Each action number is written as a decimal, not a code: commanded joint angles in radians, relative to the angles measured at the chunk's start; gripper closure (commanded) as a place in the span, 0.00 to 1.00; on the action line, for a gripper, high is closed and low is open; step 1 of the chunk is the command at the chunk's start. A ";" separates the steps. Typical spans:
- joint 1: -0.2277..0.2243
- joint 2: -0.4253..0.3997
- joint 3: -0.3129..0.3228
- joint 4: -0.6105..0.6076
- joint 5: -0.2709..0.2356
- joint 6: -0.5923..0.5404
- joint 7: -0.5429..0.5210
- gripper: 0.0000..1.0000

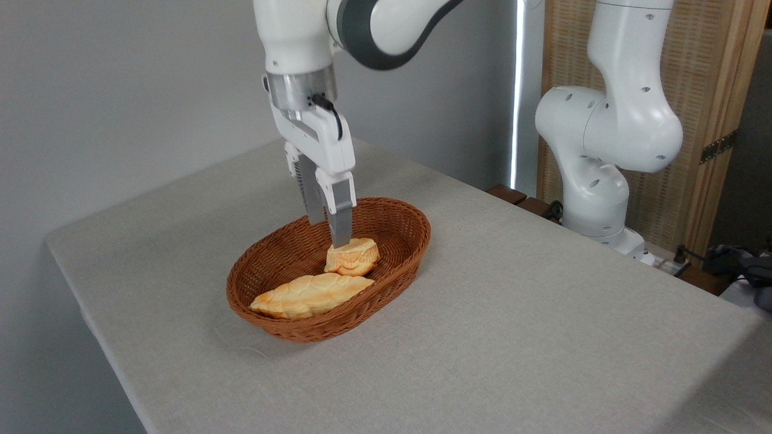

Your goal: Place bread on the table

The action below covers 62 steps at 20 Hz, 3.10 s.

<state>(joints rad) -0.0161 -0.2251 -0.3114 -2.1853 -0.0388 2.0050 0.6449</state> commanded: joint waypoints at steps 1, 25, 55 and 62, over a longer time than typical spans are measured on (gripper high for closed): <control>0.015 -0.020 -0.040 -0.070 -0.003 0.026 0.064 0.00; 0.018 0.039 -0.063 -0.076 0.195 0.077 0.104 0.22; 0.019 0.032 -0.011 0.056 0.131 0.000 0.116 0.70; 0.019 0.030 0.153 0.225 0.132 -0.167 0.287 0.67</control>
<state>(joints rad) 0.0009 -0.1927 -0.2367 -2.0421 0.1095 1.9363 0.8035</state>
